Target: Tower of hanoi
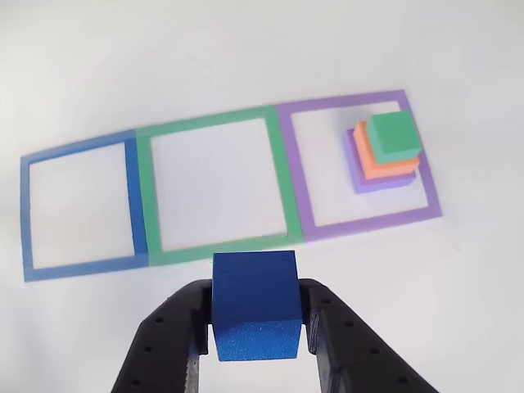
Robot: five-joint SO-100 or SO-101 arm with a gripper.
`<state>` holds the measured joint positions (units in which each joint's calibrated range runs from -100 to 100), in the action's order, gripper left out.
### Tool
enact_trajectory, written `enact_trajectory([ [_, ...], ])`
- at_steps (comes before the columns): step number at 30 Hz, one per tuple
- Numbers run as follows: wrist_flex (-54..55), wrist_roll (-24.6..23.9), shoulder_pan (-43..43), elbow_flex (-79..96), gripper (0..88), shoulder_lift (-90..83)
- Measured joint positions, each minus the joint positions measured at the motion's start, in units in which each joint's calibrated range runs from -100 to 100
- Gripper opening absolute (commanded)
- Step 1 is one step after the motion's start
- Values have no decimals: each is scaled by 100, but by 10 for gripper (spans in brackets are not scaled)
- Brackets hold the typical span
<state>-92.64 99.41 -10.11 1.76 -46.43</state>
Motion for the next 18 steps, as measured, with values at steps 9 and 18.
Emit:
enact_trajectory([
  [9,2018,59,39,3234,50,-1150],
  [18,5580,59,243,6598,54,-1234],
])
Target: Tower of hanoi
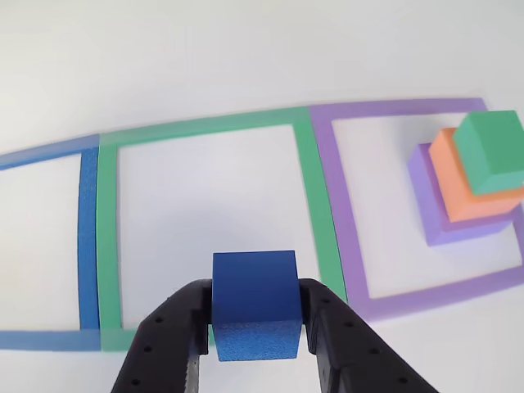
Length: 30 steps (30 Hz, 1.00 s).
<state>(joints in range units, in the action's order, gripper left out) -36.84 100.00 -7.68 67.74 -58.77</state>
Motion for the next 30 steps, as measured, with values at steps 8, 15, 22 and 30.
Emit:
enact_trajectory([
  [8,3237,-59,165,1514,54,1234],
  [15,5485,-59,350,2254,55,2519],
  [22,7622,-59,457,2374,56,4156],
  [30,9094,0,457,1815,56,5961],
])
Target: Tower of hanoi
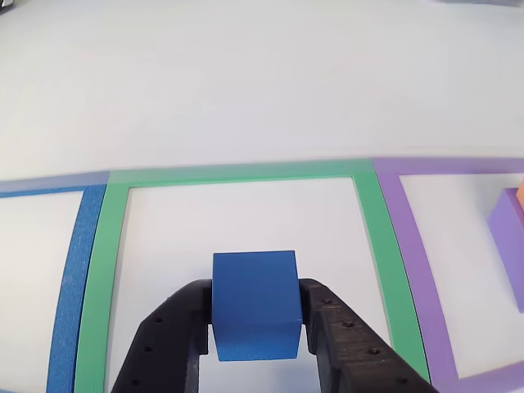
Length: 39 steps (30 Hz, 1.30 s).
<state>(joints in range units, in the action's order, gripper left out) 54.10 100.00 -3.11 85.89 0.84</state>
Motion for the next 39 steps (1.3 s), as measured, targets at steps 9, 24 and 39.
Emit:
enact_trajectory([
  [9,657,0,10,-680,56,1217],
  [24,1330,0,0,-1454,95,2301],
  [39,1290,0,-107,-1858,194,2712],
])
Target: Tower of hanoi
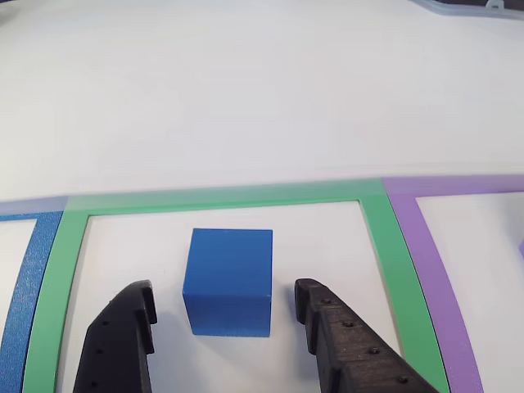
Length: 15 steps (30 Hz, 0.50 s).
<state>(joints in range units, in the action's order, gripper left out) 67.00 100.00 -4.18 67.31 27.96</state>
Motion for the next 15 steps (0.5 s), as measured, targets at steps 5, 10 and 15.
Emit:
enact_trajectory([
  [5,-570,0,0,482,189,-730],
  [10,-1496,-59,0,1092,132,-2259],
  [15,-2770,-39,-10,1583,19,-4223],
])
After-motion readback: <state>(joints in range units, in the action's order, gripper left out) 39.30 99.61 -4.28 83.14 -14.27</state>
